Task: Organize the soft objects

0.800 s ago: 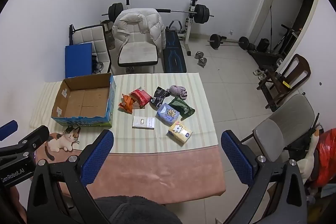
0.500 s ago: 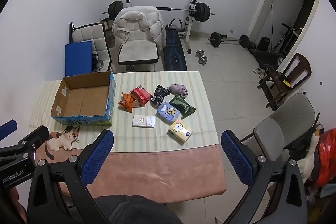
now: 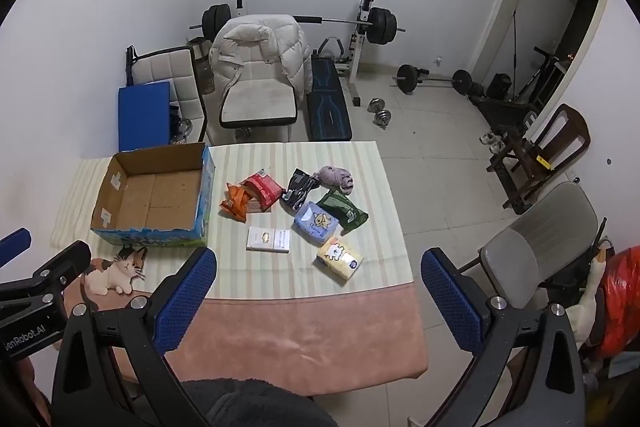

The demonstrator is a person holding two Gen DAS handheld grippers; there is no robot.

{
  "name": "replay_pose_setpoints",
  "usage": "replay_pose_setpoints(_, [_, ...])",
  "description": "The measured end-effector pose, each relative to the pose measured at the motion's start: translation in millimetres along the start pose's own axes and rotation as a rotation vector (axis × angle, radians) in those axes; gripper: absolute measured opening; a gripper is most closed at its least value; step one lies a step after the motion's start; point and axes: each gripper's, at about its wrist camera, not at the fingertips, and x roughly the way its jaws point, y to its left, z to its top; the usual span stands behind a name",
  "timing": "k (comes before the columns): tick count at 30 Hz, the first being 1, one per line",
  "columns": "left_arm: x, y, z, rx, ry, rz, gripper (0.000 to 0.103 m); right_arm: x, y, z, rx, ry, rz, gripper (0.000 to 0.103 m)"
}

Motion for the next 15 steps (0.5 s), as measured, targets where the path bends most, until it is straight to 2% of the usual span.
replay_pose_setpoints(15, [-4.0, -0.5, 4.3, 0.002, 0.002, -0.007, 0.103, 1.0, 8.2, 7.5, -0.014, 0.001, -0.003, 0.103])
